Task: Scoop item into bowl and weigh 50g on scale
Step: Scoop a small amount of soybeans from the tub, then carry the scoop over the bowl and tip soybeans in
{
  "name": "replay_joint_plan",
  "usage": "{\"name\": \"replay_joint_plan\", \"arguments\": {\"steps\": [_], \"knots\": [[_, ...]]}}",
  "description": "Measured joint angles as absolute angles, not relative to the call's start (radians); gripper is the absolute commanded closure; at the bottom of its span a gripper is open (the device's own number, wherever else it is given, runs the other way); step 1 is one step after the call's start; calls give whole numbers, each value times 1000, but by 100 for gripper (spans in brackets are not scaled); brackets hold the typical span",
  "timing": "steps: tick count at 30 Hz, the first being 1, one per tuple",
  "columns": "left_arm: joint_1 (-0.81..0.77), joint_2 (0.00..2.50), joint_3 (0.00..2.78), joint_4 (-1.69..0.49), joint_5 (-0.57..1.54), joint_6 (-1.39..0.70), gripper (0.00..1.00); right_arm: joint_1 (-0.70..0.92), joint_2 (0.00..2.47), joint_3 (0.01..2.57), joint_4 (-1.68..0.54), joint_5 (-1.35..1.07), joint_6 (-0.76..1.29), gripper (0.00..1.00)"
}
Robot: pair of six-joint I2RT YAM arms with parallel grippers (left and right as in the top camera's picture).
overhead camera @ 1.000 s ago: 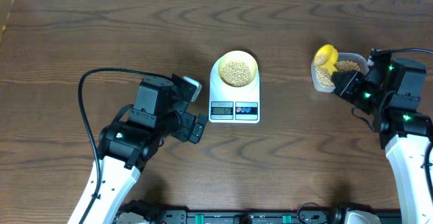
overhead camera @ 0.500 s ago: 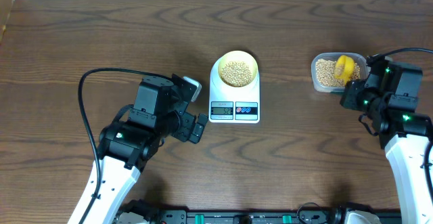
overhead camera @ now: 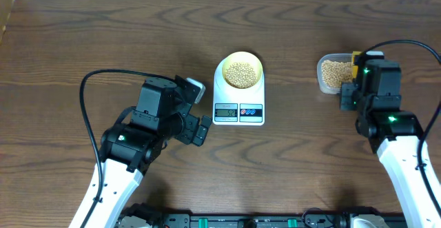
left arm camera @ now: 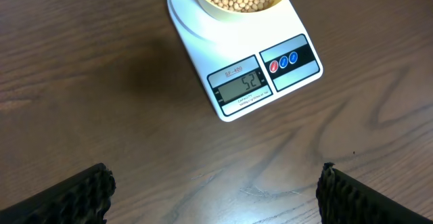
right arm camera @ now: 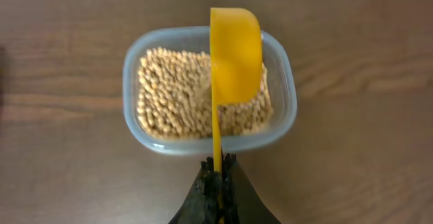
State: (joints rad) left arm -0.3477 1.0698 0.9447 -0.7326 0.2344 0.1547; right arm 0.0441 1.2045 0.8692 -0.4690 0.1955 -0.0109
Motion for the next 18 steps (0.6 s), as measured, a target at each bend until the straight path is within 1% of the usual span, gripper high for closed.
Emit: {"name": "replay_joint_plan", "arguments": {"steps": [9,14,18], "knots": [[-348,1070,945,-733,234,155,2,87,1261,869,-392,251,-67,99],[-348,1070,945,-733,234,155,2,88,1263,868,-253,92,-42,99],[-348,1070,945,-731,234,155,2,89,1264,867,-17,-130,46,99]]}}
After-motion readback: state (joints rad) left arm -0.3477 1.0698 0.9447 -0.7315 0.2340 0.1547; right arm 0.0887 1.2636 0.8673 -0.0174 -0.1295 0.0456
